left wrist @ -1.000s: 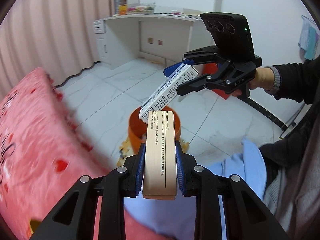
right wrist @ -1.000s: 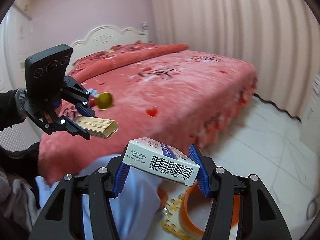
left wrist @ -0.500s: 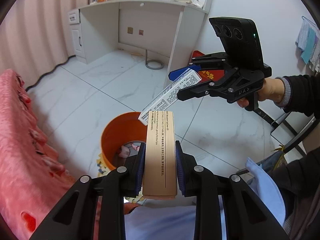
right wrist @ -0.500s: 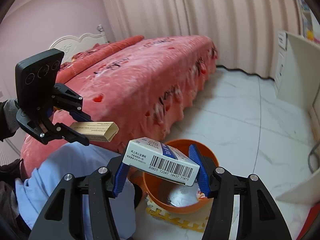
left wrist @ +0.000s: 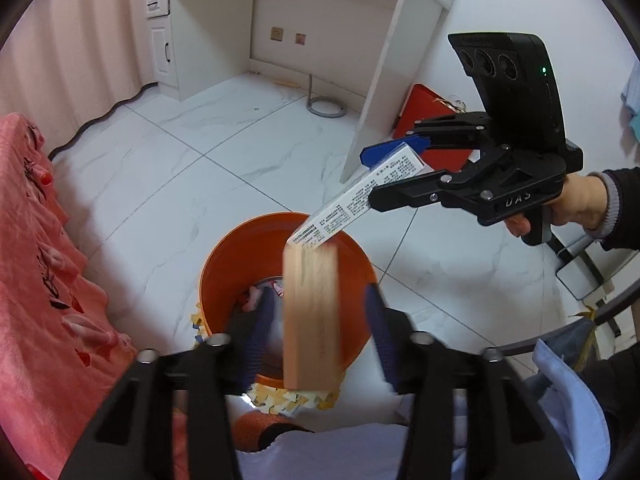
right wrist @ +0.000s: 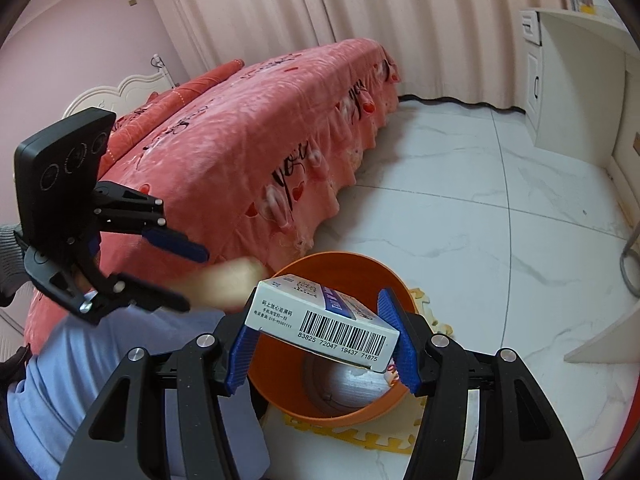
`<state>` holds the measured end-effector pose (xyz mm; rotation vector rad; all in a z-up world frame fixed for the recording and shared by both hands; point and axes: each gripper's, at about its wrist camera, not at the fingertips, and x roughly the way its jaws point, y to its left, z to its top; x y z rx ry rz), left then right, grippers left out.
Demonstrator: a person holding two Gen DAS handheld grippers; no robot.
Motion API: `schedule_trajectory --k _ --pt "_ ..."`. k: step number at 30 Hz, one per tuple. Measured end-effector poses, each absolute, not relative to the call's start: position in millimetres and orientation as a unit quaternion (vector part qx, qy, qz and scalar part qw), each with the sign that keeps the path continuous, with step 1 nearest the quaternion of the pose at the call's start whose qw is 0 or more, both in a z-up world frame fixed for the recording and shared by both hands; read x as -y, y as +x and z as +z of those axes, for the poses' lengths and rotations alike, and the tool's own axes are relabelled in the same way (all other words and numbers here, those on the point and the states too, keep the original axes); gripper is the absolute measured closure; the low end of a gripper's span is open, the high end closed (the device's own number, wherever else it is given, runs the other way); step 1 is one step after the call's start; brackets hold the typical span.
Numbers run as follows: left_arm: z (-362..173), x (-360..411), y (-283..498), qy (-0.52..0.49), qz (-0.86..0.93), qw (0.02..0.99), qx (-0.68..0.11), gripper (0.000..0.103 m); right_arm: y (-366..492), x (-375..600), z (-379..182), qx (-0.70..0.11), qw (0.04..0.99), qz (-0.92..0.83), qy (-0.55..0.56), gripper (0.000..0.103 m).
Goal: Collect trash
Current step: 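Open both tools to drop the boxes into the bin, then turn back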
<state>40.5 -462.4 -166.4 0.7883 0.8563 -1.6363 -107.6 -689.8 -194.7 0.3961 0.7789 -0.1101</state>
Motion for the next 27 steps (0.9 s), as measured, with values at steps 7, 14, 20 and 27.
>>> schedule_trajectory --k 7,14,20,27 --pt "-165.8 460.7 46.4 0.329 -0.678 0.546 -0.367 0.052 -91.6 686.8 -205.1 -0.382 0.902 -0.047 0.195 0.045" --pt "-165.8 463.3 50.3 0.327 -0.669 0.552 -0.374 0.051 -79.1 683.4 -211.4 -0.389 0.900 -0.054 0.189 0.041" --pt "-164.1 463.4 51.4 0.329 -0.666 0.557 -0.373 0.051 -80.7 680.3 -212.9 -0.395 0.897 -0.059 0.188 0.031" --pt "-159.8 452.8 52.0 0.330 -0.662 0.563 -0.369 0.045 -81.8 665.6 -194.0 -0.393 0.903 -0.033 0.170 0.031"
